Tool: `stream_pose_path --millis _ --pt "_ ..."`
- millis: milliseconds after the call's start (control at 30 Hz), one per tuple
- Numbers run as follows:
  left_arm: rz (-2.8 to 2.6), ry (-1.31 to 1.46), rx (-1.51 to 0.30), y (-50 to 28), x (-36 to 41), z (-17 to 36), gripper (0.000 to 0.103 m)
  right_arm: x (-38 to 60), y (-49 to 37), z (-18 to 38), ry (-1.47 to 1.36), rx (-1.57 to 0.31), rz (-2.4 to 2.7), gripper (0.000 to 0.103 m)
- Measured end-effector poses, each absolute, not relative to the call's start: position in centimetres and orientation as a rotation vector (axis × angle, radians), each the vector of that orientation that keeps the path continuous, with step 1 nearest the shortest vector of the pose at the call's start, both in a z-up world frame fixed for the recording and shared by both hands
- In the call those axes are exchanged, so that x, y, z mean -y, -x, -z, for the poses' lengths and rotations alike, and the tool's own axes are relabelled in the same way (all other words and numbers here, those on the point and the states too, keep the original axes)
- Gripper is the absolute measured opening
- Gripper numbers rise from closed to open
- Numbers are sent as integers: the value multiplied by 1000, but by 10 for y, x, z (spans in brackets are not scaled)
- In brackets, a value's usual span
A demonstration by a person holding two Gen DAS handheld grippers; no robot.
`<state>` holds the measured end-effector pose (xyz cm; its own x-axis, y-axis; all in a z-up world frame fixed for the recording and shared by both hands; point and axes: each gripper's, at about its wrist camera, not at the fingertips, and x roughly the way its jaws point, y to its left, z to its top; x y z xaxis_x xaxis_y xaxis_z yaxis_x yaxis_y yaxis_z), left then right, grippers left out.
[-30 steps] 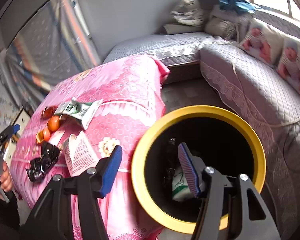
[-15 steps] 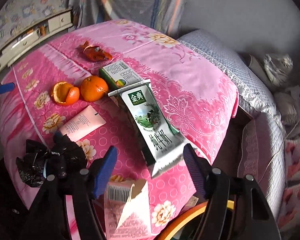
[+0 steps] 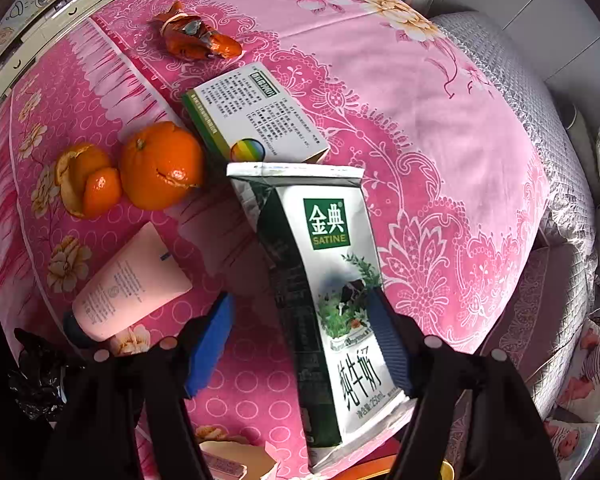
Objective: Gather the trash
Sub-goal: 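Grasp the SATINE milk carton with the right tool while the left tool approaches the black bag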
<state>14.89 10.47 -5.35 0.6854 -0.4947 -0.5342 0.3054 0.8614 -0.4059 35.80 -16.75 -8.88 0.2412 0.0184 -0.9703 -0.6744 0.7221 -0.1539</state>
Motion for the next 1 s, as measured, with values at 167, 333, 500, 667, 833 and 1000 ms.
stream_pose_path --millis 167,333,500,667,833,1000 --pt "453 320 -696 -153 -106 55 95 172 -369 86 657 -1241 -531 83" --pt "457 325 -698 -153 -104 53 95 171 -379 97 638 -1282 -578 83" --pt "451 299 -708 -154 -96 52 95 175 -396 117 578 -1340 -564 83" --pt "428 258 -694 -150 -94 45 95 188 -402 112 464 -1301 -559 52" --pt "446 220 -680 -145 -88 35 95 216 -390 79 319 -1200 -590 52" --pt "518 126 -664 -134 -66 26 95 243 -350 41 138 -1089 -587 52"
